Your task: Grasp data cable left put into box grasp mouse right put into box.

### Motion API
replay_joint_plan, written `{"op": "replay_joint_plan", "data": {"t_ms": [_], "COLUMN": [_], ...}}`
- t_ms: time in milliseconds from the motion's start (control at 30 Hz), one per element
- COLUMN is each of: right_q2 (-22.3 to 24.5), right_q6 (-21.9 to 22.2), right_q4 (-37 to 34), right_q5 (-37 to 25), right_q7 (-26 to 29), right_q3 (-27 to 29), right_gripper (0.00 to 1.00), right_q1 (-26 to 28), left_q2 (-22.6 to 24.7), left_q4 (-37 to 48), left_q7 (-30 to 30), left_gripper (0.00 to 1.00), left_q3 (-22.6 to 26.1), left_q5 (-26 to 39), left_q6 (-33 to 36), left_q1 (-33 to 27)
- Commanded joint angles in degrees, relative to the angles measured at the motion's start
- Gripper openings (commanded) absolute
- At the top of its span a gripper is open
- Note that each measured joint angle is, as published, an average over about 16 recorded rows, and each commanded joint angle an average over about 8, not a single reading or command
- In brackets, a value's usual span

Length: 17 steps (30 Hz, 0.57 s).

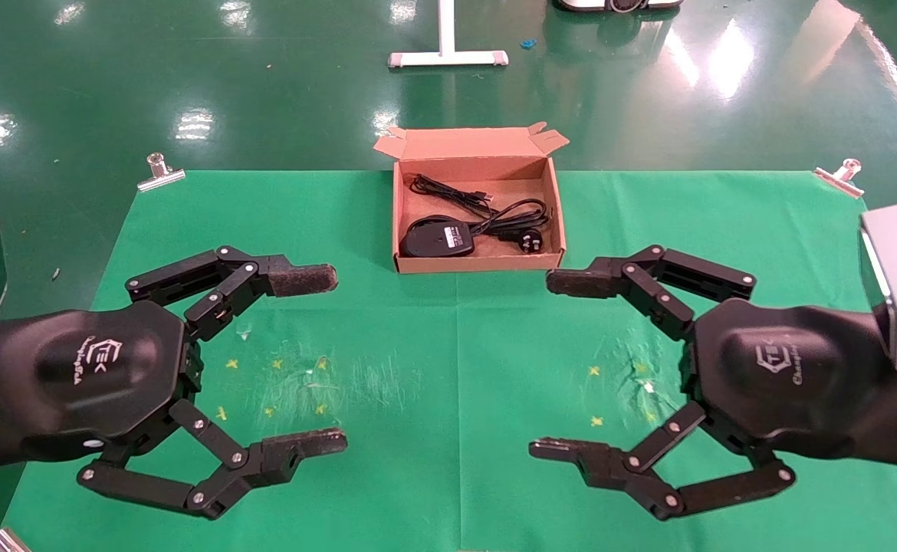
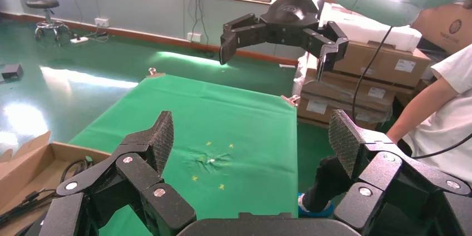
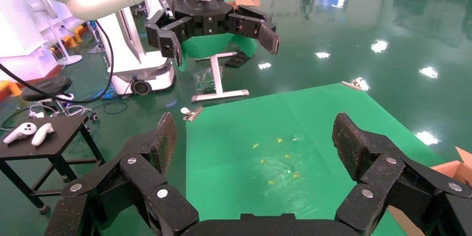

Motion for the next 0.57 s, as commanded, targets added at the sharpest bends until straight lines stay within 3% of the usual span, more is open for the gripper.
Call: {"op": "replay_joint_plan", "data": {"t_ms": [33, 567], "right_q2": [0.00, 0.00], "right_q6": [0.01, 0.01], "right_q4": [0.00, 0.00], "right_q5": [0.00, -0.01], "right_q7": [0.00, 0.00], "right_q3": [0.00, 0.00], "right_gripper": [1.00, 1.00], "right_q1": [0.00, 0.00], "left_q2": [0.01, 0.06], "left_q4": [0.00, -0.05], "left_q7": [-0.09, -0.36], "left_gripper": [1.00, 1.00], "left_q3": [0.13, 0.50], "left_q5": [0.29, 1.13], "left_q6": [-0.13, -0.51], "left_q1": [-0.10, -0.41]}}
